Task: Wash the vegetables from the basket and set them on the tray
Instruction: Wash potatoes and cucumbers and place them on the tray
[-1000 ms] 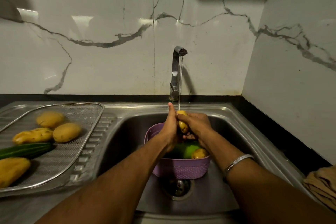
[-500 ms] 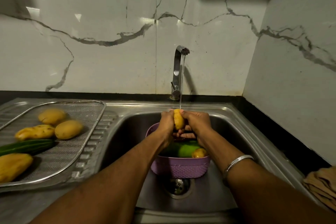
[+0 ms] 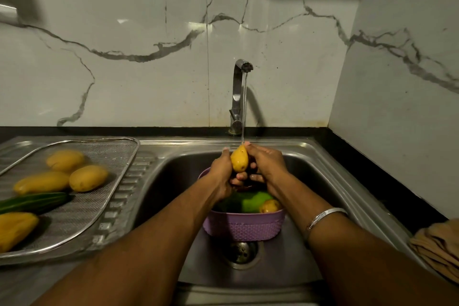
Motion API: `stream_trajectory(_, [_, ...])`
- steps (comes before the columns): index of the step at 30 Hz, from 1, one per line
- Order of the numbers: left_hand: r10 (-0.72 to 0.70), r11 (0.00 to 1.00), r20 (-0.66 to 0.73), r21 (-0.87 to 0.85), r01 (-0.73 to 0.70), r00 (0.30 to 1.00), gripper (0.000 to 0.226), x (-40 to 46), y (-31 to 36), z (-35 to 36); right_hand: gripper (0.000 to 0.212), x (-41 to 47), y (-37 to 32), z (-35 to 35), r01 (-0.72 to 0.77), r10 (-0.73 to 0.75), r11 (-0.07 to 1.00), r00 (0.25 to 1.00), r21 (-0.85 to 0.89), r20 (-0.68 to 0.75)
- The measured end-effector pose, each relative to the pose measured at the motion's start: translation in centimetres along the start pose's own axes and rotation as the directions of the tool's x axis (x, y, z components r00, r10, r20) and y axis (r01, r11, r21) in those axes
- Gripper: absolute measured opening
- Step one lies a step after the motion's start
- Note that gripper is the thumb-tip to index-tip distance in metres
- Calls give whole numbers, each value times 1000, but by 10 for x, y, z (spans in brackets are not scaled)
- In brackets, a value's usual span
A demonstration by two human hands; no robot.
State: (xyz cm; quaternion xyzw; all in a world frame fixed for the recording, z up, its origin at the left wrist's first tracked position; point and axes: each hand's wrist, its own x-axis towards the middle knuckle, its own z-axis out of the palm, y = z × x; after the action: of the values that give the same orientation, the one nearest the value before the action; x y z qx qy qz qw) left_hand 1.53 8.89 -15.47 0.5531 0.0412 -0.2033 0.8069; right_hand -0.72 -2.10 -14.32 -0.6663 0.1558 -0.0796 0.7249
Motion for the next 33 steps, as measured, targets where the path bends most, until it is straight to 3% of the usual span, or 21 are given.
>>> stream_trajectory(5, [69,973,-19,223,-63,997,84,-1,-6,8,28,4,2,3,45,-49,998,990,-33,-130])
stream_trajectory(8, [81,951,23,297,-84,996,73,-6,-6,10,24,5,4,3,68,-72,997,989,-35,-130])
stream_trajectory(14, [181,935,-51,320,-155,982,60,3,-7,0,12,11,4,6,-29,28,1000,998,3,64])
stream_trajectory(19, [312,887,-17,363,-285,950,36,-1,-8,11,16,11,9,6,18,-17,1000,999,9,-52])
stream_trajectory(24, [151,968,16,201,-151,988,26,-6,-5,7,25,13,8,7,-50,41,995,994,-90,-97])
stream_trajectory(28, [115,989,-37,102,-110,993,35,-3,-6,13,33,9,12,-4,-92,99,971,995,-222,20])
stream_trajectory(33, [111,963,-24,249,-101,994,38,4,-7,3,20,13,11,-10,-3,8,989,999,-145,37])
